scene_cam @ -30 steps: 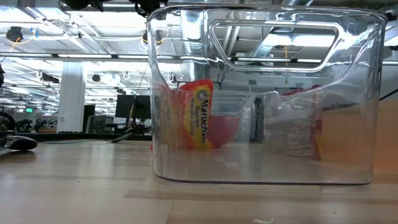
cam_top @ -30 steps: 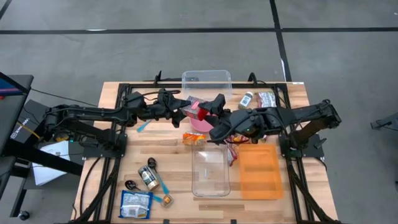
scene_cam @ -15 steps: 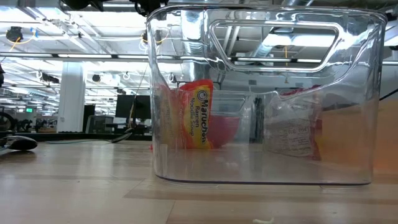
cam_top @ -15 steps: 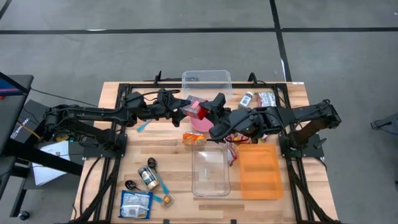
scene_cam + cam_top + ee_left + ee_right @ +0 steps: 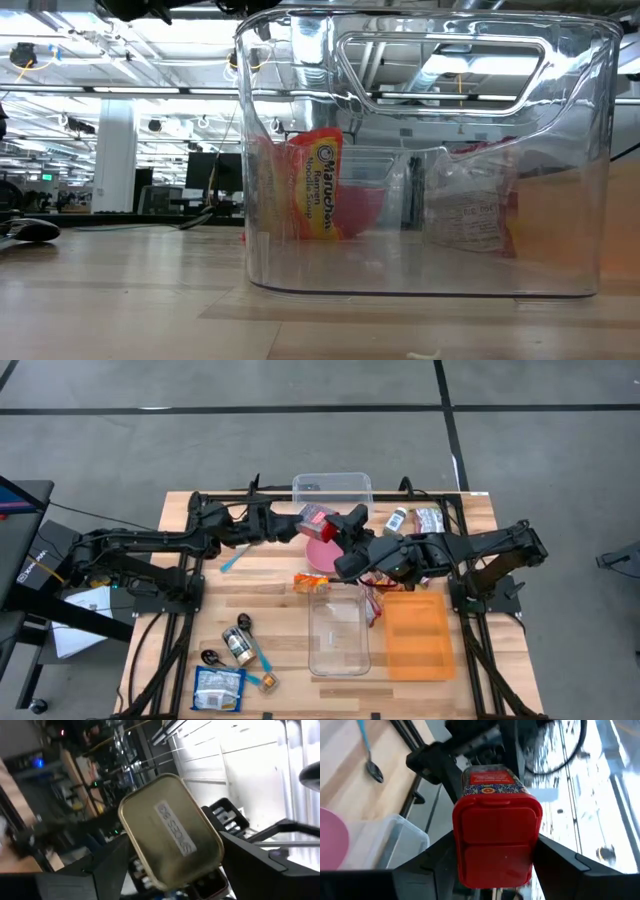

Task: Pick & Place Food Item
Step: Put the red seasoning can into the orange bin

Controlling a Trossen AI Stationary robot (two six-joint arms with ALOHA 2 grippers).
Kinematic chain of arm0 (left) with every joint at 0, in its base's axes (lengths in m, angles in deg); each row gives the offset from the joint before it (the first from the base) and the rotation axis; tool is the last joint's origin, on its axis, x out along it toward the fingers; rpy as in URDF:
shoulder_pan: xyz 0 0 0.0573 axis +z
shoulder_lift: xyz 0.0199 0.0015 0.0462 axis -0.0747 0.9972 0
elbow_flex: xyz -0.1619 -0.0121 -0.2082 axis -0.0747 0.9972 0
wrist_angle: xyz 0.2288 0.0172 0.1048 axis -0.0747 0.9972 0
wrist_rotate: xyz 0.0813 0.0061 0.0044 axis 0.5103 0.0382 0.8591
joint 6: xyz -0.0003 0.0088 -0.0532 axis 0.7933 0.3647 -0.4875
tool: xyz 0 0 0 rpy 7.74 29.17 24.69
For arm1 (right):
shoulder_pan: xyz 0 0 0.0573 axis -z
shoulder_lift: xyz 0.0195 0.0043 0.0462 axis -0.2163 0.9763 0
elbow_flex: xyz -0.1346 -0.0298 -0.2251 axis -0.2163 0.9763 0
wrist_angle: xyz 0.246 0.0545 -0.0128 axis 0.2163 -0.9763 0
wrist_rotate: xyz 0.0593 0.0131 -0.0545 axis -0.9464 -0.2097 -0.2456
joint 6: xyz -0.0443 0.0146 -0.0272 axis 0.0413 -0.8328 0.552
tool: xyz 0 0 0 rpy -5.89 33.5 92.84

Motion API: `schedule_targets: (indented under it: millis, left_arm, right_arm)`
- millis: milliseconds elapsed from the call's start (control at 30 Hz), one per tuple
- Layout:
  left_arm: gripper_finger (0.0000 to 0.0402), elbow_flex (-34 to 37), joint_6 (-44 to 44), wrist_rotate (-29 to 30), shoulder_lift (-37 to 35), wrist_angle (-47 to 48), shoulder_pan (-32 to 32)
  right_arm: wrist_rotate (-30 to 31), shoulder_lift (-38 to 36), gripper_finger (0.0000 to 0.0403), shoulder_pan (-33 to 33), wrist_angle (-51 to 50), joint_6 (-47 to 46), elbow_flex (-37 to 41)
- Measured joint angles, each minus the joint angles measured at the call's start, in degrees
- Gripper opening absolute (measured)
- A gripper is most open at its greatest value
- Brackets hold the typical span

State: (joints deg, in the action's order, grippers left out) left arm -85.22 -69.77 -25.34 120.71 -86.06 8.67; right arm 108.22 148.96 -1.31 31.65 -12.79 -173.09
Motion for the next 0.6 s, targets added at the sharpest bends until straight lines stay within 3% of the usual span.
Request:
schedule_targets:
  millis: [100,367,600]
  left_arm:
    - [0.0287,0.0,4.5,-0.5,-0.1,-1.0,0.9]
    - [0.029,0.0,8.5,-1.3,-0.5,-2.7,4.1]
    - [0.0291,0.0,15.1,-1.4,-3.8,-3.7,6.1]
  right_arm:
    - [4.5,-0.9,0.0209,0.0,-0.4,-3.7,-0.1]
    - [8.4,-4.0,0.0209,-0.1,-6.7,-13.8,-0.1]
    - [11.3,-7.3,0.0209,-1.8,-23.3,-40.9,-0.1]
